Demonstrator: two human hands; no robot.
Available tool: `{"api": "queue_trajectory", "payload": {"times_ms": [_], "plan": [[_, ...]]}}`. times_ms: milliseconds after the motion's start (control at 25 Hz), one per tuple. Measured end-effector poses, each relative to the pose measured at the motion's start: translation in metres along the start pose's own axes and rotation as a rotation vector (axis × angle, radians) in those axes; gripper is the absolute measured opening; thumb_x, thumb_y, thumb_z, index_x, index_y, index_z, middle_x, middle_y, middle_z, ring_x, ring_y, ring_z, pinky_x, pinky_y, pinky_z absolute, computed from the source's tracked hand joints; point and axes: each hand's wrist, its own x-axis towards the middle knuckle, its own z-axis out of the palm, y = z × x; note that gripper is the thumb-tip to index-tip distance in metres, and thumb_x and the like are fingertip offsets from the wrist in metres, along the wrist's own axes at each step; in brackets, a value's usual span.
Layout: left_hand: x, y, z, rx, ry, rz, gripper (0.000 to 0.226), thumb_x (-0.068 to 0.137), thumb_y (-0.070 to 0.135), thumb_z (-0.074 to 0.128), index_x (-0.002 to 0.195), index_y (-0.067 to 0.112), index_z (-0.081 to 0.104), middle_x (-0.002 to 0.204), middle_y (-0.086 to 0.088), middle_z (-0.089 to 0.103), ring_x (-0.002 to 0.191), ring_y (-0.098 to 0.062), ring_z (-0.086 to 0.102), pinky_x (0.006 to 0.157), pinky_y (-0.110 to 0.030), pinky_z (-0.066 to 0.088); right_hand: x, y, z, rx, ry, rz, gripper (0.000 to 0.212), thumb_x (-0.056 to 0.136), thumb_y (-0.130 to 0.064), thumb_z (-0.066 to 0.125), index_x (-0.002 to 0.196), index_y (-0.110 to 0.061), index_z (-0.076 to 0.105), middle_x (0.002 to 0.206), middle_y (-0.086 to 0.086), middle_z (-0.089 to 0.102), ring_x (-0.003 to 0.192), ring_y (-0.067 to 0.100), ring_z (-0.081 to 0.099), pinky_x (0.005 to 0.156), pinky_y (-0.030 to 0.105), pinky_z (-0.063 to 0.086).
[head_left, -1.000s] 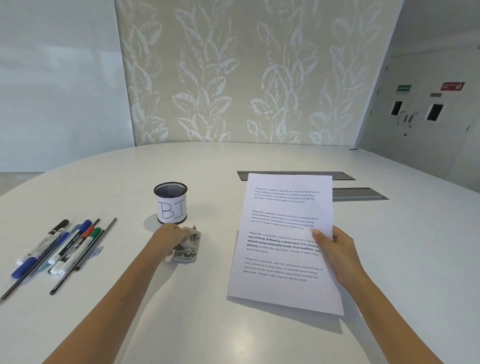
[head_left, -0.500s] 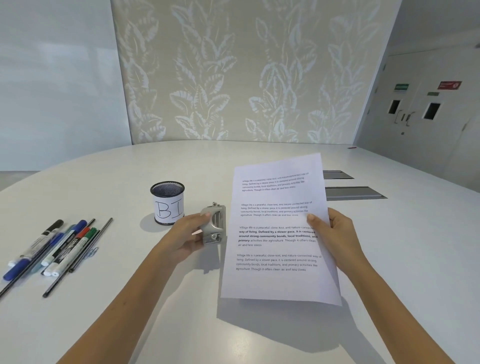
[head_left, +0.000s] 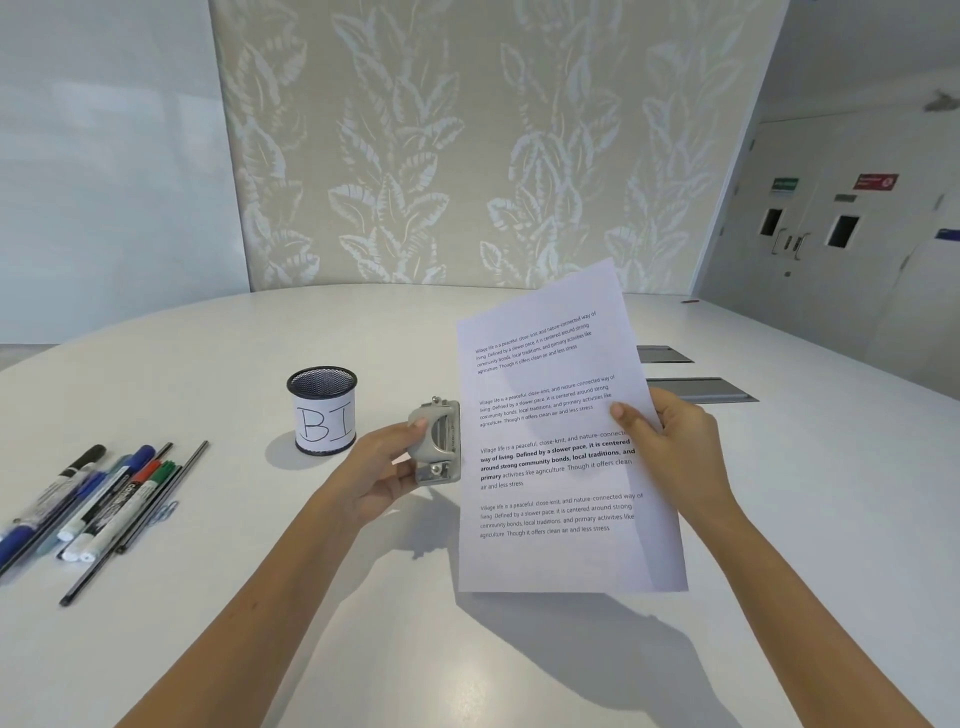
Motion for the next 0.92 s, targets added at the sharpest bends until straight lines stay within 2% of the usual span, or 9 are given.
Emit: {"api": "queue_trajectory", "payload": {"times_ms": [120, 280, 360, 480, 600, 800, 920], "plan": [[-0.001, 0.0, 0.002, -0.003, 0.004, 0.012, 0.013, 0.09, 0.016, 0.064, 0.095, 0.006, 0.071, 0.079, -0.002, 0.076, 0.065, -0.019, 0.071, 0.053, -0.023, 0.057, -0.001, -0.002, 0.0, 0.008, 0.006, -0.001, 0.014, 0.09, -0.023, 0.063, 0.091, -0.011, 0.07, 0.08, 0.012, 0.073, 0.075, 0.033, 0.066, 0.067, 0.039, 0.053], [-0.001, -0.001, 0.003, 0.017, 0.008, 0.028, 0.012, 0.09, 0.017, 0.064, 0.093, 0.008, 0.071, 0.077, -0.001, 0.076, 0.069, -0.02, 0.07, 0.059, -0.028, 0.061, -0.001, -0.002, -0.001, 0.035, -0.011, 0.01, 0.009, 0.09, -0.024, 0.064, 0.086, -0.019, 0.071, 0.076, 0.006, 0.074, 0.07, 0.028, 0.066, 0.063, 0.036, 0.053], [-0.001, 0.0, 0.003, 0.02, -0.002, 0.027, 0.012, 0.09, 0.017, 0.064, 0.093, 0.008, 0.071, 0.077, -0.001, 0.076, 0.067, -0.019, 0.071, 0.062, -0.028, 0.061, -0.001, -0.002, 0.0, 0.061, -0.031, 0.033, 0.008, 0.089, -0.024, 0.065, 0.088, -0.02, 0.072, 0.077, 0.003, 0.074, 0.07, 0.026, 0.068, 0.063, 0.036, 0.054], [-0.003, 0.0, 0.006, 0.051, -0.029, 0.019, 0.013, 0.089, 0.019, 0.065, 0.094, 0.009, 0.071, 0.074, 0.0, 0.074, 0.06, -0.018, 0.067, 0.057, -0.024, 0.058, -0.002, -0.001, 0.003, 0.061, -0.045, 0.037, 0.011, 0.089, -0.025, 0.065, 0.095, -0.019, 0.073, 0.079, -0.002, 0.075, 0.073, 0.021, 0.07, 0.065, 0.034, 0.055], [-0.005, -0.001, 0.009, 0.069, -0.046, 0.018, 0.016, 0.087, 0.022, 0.067, 0.095, 0.009, 0.072, 0.074, -0.002, 0.074, 0.058, -0.018, 0.065, 0.058, -0.024, 0.058, -0.004, -0.002, 0.006, 0.081, -0.034, 0.04, 0.011, 0.089, -0.025, 0.064, 0.096, -0.02, 0.073, 0.08, -0.001, 0.075, 0.075, 0.023, 0.07, 0.067, 0.037, 0.056], [-0.009, 0.0, 0.014, 0.074, -0.088, 0.022, 0.035, 0.07, 0.029, 0.076, 0.098, 0.009, 0.073, 0.081, -0.002, 0.075, 0.064, -0.02, 0.069, 0.062, -0.026, 0.06, -0.006, -0.004, 0.009, 0.09, -0.02, 0.029, 0.006, 0.089, -0.025, 0.065, 0.086, -0.025, 0.07, 0.077, -0.002, 0.074, 0.073, 0.025, 0.069, 0.064, 0.036, 0.055], [-0.011, 0.001, 0.016, 0.062, -0.1, 0.017, 0.037, 0.068, 0.029, 0.076, 0.098, 0.008, 0.072, 0.084, -0.003, 0.076, 0.067, -0.021, 0.071, 0.06, -0.026, 0.059, -0.006, -0.002, 0.007, 0.096, -0.012, 0.027, 0.007, 0.09, -0.024, 0.064, 0.086, -0.023, 0.071, 0.077, 0.003, 0.074, 0.071, 0.027, 0.068, 0.061, 0.034, 0.053]]}}
